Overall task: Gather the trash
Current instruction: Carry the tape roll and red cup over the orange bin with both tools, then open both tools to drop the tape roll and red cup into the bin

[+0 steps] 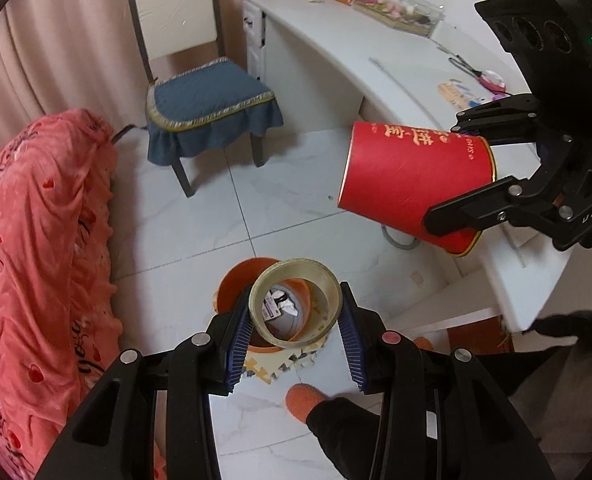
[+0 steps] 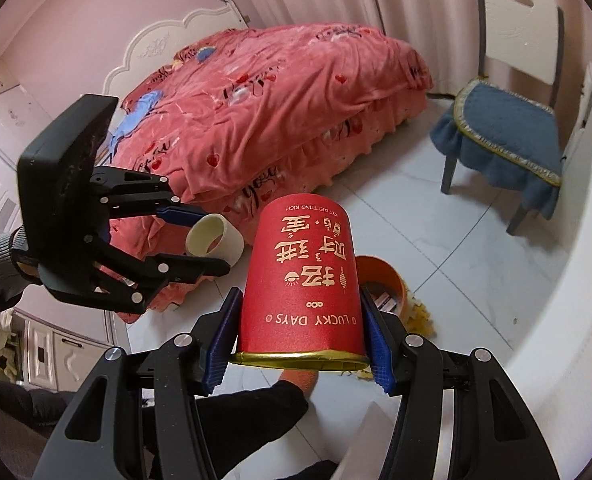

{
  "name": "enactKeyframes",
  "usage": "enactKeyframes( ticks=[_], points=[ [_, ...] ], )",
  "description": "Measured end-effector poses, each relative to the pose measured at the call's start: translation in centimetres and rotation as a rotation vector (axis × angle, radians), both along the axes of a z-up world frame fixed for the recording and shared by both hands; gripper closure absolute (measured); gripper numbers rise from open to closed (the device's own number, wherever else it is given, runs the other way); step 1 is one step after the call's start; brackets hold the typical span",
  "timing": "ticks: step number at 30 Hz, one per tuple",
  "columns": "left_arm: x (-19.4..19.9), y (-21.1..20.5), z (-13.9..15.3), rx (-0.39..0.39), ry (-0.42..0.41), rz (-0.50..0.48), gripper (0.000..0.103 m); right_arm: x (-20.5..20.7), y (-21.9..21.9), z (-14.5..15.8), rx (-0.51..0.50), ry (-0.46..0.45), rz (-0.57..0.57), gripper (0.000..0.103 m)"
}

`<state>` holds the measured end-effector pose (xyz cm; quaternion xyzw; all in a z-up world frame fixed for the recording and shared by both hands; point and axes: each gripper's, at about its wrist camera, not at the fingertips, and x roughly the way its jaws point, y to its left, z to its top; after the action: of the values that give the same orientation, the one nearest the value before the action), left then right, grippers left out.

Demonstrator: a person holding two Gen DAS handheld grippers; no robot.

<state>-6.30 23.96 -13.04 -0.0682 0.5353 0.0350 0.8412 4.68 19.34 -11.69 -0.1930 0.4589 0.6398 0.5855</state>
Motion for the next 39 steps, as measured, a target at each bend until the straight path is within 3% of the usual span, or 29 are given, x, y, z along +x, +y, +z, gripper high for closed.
enactKeyframes(
  ticks=[16, 21, 26, 28, 29, 31, 32, 39],
  points=[
    [2.8, 6.3, -10.9, -0.124, 0.058, -0.032, 0.060, 2.2, 8.2, -13.4, -0.163, 0.051, -0.089, 0.046],
    [2.8, 7.2, -12.7, -0.142, 0.082, -0.030, 0.060, 2.4, 10.4, -16.7, -0.203, 0.055, -0.096, 0.046],
    [3.0, 7.7, -13.9, -0.150, 0.101, -0.033, 0.060, 2.8, 11.3, -18.2, -0.214, 0.059, -0.107, 0.043],
    [3.1, 7.6, -14.2, -0.139, 0.105, -0.032, 0.060, 3.0, 11.5, -18.7, -0.218, 0.063, -0.116, 0.036],
    [3.3, 7.6, -14.4, -0.143, 0.110, -0.034, 0.058, 3.0, 11.7, -18.9, -0.222, 0.060, -0.120, 0.036],
    [3.4, 7.6, -14.6, -0.132, 0.108, -0.033, 0.039, 3.1, 12.0, -19.4, -0.232, 0.061, -0.120, 0.036],
    [3.4, 7.6, -14.6, -0.128, 0.108, -0.030, 0.037, 3.2, 11.9, -19.4, -0.233, 0.059, -0.124, 0.036],
    [3.5, 7.9, -14.7, -0.124, 0.125, -0.026, 0.037, 3.2, 11.7, -19.0, -0.229, 0.060, -0.119, 0.036]
  ],
)
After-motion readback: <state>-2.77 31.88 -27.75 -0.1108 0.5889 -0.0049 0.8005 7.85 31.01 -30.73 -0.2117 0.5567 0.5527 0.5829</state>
